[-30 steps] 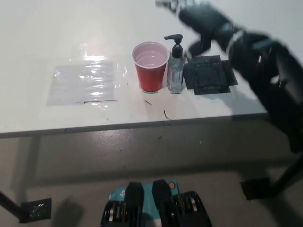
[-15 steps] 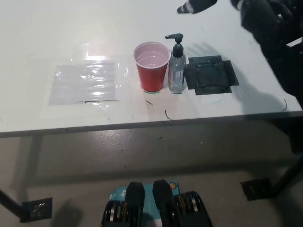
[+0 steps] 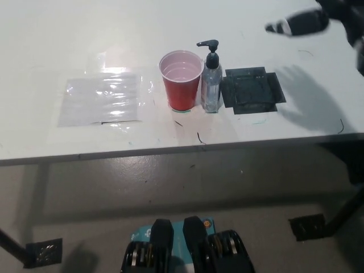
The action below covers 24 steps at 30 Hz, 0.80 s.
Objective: The robot uses its right hand to press the hand soap kept in the middle of the table to get liquid hand soap out
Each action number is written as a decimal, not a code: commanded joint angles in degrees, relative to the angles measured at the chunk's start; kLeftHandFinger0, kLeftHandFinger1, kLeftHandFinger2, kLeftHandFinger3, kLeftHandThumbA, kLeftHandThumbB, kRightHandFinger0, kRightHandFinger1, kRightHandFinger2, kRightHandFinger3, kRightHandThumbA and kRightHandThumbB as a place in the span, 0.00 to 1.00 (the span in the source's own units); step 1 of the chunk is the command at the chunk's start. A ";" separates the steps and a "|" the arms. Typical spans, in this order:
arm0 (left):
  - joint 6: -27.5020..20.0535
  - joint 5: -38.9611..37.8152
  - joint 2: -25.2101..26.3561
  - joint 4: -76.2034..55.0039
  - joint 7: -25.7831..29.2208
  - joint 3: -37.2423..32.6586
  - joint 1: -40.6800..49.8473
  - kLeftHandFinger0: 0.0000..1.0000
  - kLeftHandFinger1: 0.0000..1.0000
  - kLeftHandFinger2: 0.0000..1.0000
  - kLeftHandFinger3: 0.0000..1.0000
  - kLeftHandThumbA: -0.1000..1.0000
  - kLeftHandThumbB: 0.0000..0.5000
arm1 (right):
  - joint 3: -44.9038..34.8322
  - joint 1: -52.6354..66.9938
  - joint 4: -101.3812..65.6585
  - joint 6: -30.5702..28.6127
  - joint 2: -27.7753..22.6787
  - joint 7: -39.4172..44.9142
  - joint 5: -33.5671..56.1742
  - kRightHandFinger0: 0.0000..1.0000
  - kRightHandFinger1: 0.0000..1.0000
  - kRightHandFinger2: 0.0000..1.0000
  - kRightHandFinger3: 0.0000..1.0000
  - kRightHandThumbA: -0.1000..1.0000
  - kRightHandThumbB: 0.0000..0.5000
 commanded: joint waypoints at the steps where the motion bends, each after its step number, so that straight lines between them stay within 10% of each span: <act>1: 1.05 -0.65 0.88 -1.42 0.77 1.21 -0.46 1.00 1.00 1.00 0.85 1.00 0.20 | -3.98 3.27 -6.93 5.17 -1.69 0.87 2.82 1.00 1.00 1.00 1.00 1.00 0.99; 16: 1.05 0.03 0.25 -1.44 1.04 1.46 -0.63 1.00 1.00 1.00 0.88 1.00 0.19 | -11.69 23.15 -4.79 1.62 1.61 -6.69 7.69 1.00 1.00 1.00 1.00 1.00 0.99; 24: 1.05 -0.18 0.07 -1.39 1.43 1.56 -0.55 1.00 1.00 1.00 0.88 1.00 0.18 | -13.69 29.65 -1.50 -2.23 3.76 -10.82 9.46 1.00 1.00 1.00 1.00 1.00 0.83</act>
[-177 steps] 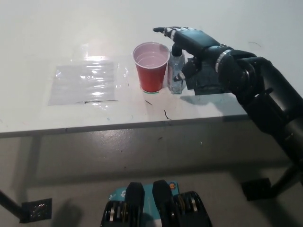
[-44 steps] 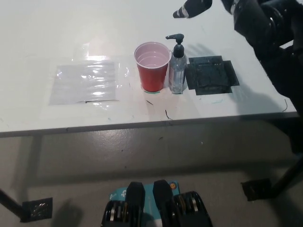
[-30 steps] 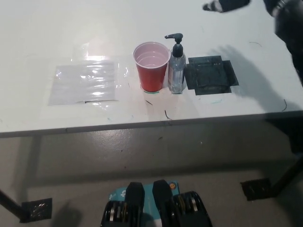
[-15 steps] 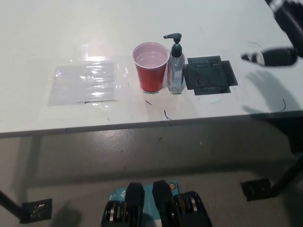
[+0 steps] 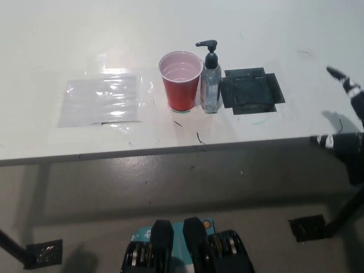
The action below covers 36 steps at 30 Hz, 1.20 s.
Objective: The robot uses its right hand to press the hand soap kept in the middle of the table to get liquid hand soap out
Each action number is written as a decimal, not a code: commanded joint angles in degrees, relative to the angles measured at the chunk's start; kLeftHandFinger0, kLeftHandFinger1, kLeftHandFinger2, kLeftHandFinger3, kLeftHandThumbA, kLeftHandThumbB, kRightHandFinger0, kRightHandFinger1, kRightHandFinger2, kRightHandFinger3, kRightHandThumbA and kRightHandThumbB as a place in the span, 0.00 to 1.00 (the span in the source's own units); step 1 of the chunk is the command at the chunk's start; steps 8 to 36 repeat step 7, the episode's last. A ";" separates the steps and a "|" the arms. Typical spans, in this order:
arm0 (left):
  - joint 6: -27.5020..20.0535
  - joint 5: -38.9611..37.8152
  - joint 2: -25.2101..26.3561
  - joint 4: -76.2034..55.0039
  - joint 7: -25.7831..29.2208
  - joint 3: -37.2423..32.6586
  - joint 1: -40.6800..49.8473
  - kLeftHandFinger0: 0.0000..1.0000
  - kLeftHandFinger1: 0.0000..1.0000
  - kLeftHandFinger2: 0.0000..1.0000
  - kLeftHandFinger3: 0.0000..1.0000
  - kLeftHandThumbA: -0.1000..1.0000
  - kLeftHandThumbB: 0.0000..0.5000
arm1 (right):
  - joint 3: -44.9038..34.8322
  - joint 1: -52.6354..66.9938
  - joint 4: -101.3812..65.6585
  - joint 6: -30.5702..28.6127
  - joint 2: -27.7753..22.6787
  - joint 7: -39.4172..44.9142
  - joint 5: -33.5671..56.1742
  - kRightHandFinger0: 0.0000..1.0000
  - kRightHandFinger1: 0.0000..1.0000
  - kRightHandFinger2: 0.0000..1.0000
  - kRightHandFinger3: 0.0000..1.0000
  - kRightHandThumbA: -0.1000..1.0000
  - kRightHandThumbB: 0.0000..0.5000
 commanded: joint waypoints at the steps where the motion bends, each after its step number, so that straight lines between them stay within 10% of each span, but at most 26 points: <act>1: 1.05 -0.25 0.73 -1.48 1.23 1.03 -0.50 1.00 1.00 1.00 0.88 1.00 0.18 | -1.71 0.60 0.33 -5.09 -0.17 -5.31 2.33 1.00 1.00 1.00 1.00 1.00 0.82; 6: 1.05 -0.23 0.11 -0.88 1.05 1.67 -1.13 1.00 1.00 1.00 0.87 1.00 0.19 | -2.26 4.36 1.68 -7.33 1.00 -7.74 3.04 1.00 1.00 1.00 1.00 1.00 0.57; 36: 1.05 -0.23 0.11 -0.88 1.05 1.67 -1.13 1.00 1.00 1.00 0.87 1.00 0.19 | -2.26 4.36 1.68 -7.33 1.00 -7.74 3.04 1.00 1.00 1.00 1.00 1.00 0.57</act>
